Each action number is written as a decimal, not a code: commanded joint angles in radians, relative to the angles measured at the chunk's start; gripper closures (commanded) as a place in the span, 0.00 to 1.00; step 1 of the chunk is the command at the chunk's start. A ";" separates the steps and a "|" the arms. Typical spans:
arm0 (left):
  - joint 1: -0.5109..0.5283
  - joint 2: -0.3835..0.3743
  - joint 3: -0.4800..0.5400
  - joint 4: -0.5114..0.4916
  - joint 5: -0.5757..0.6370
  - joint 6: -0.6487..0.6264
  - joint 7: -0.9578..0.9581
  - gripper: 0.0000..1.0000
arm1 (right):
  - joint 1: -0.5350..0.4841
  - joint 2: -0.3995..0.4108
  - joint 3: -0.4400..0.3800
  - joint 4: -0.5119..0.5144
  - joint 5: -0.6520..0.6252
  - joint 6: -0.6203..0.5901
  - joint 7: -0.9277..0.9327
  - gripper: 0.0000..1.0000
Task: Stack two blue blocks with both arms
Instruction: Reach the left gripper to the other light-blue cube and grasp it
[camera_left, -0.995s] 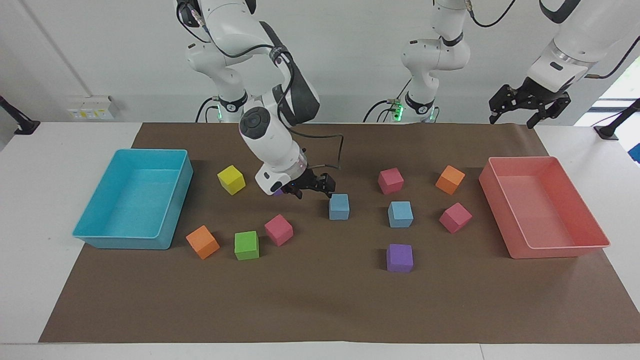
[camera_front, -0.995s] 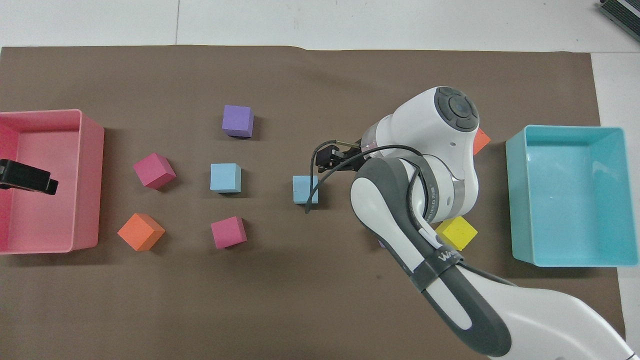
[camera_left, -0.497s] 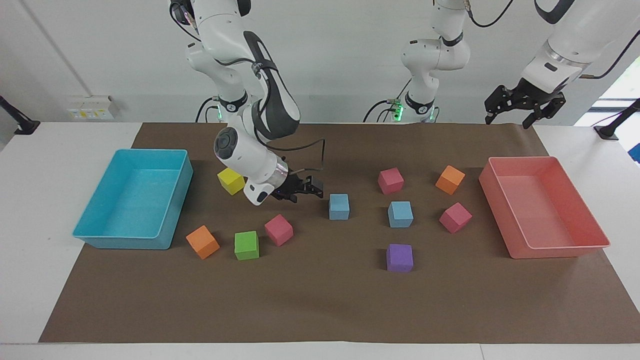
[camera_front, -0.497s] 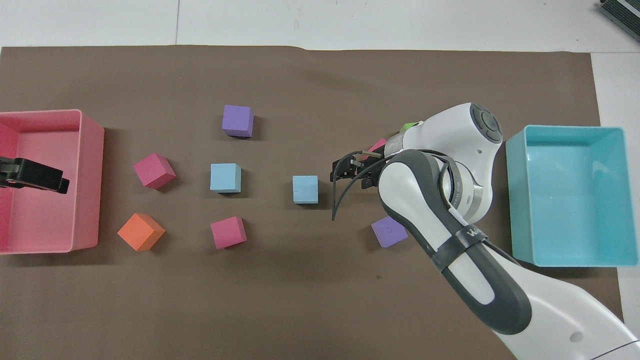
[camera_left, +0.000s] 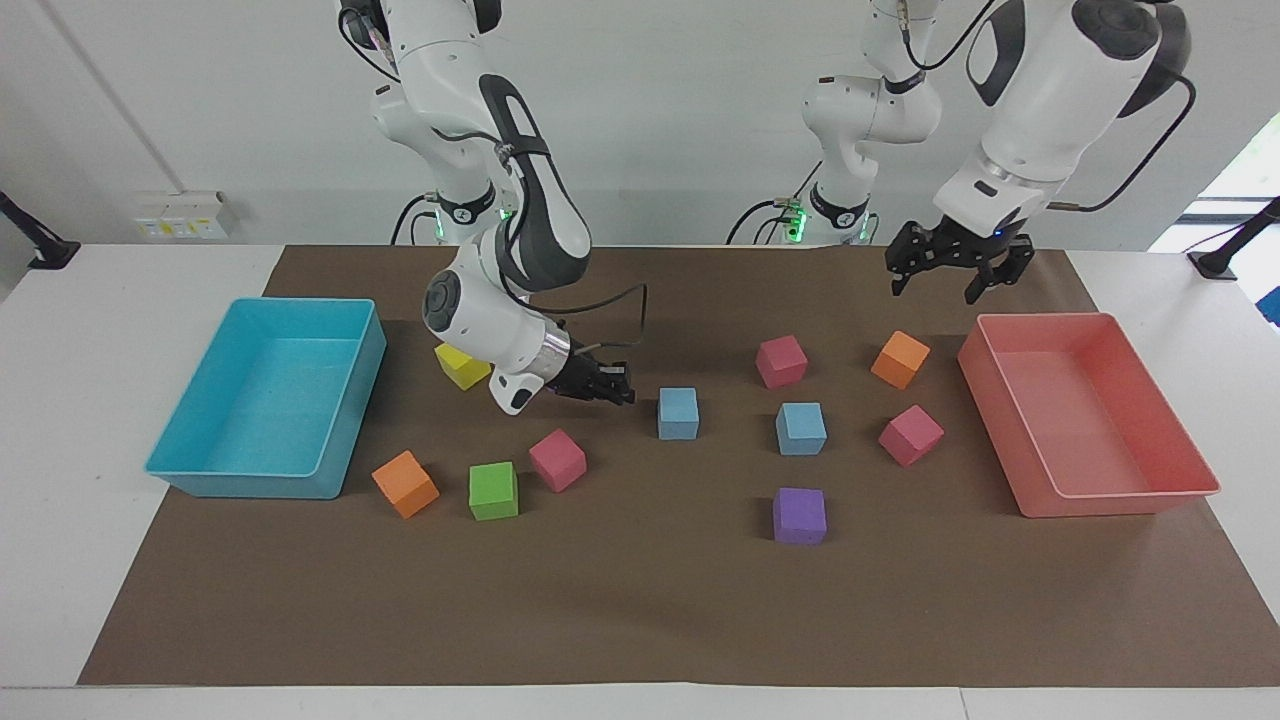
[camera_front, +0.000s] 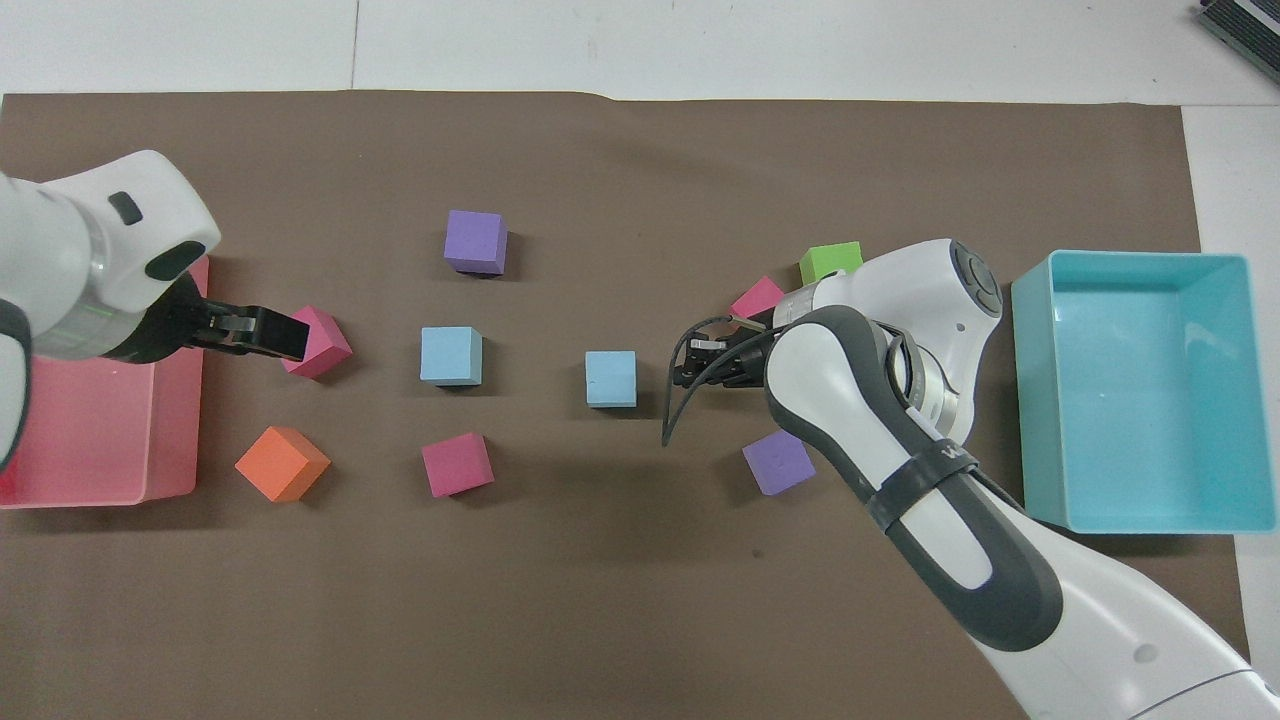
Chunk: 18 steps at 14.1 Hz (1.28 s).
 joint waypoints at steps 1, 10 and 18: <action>-0.047 -0.015 0.015 -0.079 -0.004 0.075 -0.012 0.00 | -0.032 -0.020 0.010 -0.052 0.092 0.018 -0.112 1.00; -0.148 0.174 0.018 -0.191 -0.001 0.369 -0.151 0.00 | -0.037 -0.002 0.010 -0.144 0.380 0.060 -0.312 1.00; -0.176 0.274 0.018 -0.254 -0.001 0.569 -0.200 0.00 | -0.025 -0.002 0.010 -0.147 0.384 0.080 -0.312 1.00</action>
